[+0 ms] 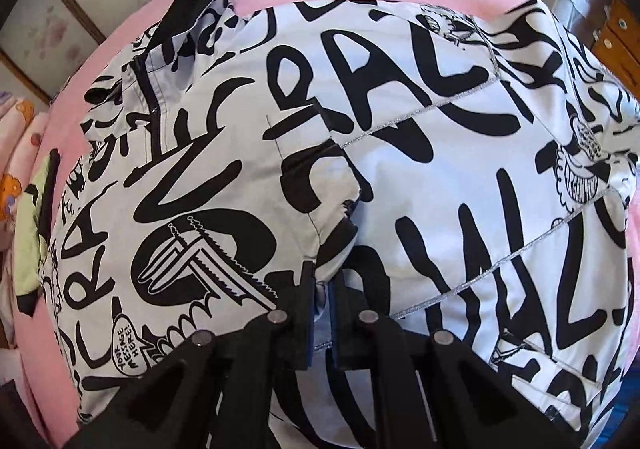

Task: Fold large clothes

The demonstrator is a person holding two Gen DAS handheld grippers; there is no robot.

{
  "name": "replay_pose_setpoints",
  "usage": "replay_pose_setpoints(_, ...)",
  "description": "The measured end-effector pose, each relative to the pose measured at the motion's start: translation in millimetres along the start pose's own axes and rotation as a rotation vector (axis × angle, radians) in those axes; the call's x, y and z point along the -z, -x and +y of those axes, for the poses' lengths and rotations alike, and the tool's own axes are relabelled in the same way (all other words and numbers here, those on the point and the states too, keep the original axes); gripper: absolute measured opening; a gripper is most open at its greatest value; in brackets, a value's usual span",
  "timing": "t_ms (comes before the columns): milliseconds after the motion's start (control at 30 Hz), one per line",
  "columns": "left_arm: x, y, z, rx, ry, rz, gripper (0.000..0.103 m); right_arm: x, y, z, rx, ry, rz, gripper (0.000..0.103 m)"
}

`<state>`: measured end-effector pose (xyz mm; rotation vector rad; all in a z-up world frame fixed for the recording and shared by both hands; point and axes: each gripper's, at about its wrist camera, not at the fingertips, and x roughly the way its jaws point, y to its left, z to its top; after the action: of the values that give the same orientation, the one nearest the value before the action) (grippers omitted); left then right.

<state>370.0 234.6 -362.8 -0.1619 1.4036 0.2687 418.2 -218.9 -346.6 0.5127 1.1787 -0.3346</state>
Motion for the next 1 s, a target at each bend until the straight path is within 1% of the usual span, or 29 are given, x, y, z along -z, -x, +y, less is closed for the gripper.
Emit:
replay_pose_setpoints(100, 4, 7, 2, -0.003, 0.028, 0.006, 0.019, -2, 3, -4, -0.024, 0.027, 0.018, 0.007)
replay_pose_setpoints(133, 5, 10, 4, 0.0, 0.039, 0.006, 0.02, -2, 5, -5, -0.035, 0.025, 0.031, 0.011)
replay_pose_setpoints(167, 6, 15, 6, 0.003, 0.051, 0.004, 0.02, -3, 6, -7, -0.04, 0.024, 0.044, 0.013)
replay_pose_setpoints(267, 14, 29, 5, -0.003, 0.06, -0.008, 0.02, -3, 15, -11, -0.054, 0.043, 0.078, 0.014)
replay_pose_setpoints(367, 24, 43, -6, -0.009, 0.04, -0.018, 0.02, 5, 29, -7, -0.055, 0.113, 0.088, 0.014)
replay_pose_setpoints(500, 34, 57, -31, -0.005, -0.02, -0.034, 0.02, 17, 51, -3, -0.075, 0.162, 0.051, 0.017)
replay_pose_setpoints(600, 37, 63, -45, -0.028, -0.037, -0.041, 0.02, 27, 61, 5, -0.191, 0.209, 0.057, 0.017)
replay_pose_setpoints(700, 34, 73, -49, -0.031, -0.015, -0.04, 0.02, 41, 65, 29, -0.265, 0.333, 0.067, 0.017)
replay_pose_setpoints(733, 33, 78, -48, -0.019, -0.005, -0.042, 0.02, 44, 65, 38, -0.286, 0.374, 0.069, 0.017)
replay_pose_setpoints(800, 33, 84, -50, 0.032, 0.003, -0.042, 0.022, 53, 68, 55, -0.331, 0.441, 0.066, 0.016)
replay_pose_setpoints(867, 35, 90, -55, 0.088, -0.002, -0.04, 0.023, 55, 67, 70, -0.369, 0.484, 0.058, 0.016)
replay_pose_setpoints(900, 34, 92, -62, 0.125, -0.026, -0.046, 0.024, 58, 69, 75, -0.384, 0.504, 0.053, 0.016)
replay_pose_setpoints(1000, 28, 91, -79, 0.186, -0.09, -0.056, 0.024, 65, 68, 91, -0.424, 0.549, 0.052, 0.016)
